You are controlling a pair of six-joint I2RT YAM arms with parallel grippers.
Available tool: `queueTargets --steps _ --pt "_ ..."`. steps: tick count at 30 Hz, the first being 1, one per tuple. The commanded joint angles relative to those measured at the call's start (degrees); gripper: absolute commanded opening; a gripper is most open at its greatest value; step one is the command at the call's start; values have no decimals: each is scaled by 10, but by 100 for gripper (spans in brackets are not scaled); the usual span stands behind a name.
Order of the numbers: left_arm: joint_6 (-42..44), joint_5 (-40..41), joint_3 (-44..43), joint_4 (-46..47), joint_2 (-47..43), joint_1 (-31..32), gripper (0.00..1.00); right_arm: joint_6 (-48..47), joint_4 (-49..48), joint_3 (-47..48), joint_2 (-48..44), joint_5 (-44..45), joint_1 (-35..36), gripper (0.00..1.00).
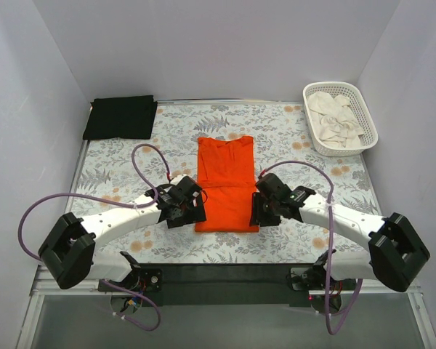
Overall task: Fold and stack the t-shirts
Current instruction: Fold the tshirt
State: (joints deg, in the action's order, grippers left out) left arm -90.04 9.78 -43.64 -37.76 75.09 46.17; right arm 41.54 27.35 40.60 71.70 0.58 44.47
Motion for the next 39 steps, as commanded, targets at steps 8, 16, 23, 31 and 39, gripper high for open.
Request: queueTargets --steps 8,16,23,31,39 --pt "-19 14 -13 -12 16 5 70 49 54 44 68 79 21 37" --pt "-17 6 -19 -8 28 5 69 55 46 44 100 83 37 36" --pt "-18 1 -24 -8 32 5 69 64 52 32 145 76 56 34" --pt "-27 -15 -13 -5 39 6 69 62 64 21 179 65 59 3" --pt "-27 -20 -17 -3 62 7 65 43 63 30 191 59 59 1"
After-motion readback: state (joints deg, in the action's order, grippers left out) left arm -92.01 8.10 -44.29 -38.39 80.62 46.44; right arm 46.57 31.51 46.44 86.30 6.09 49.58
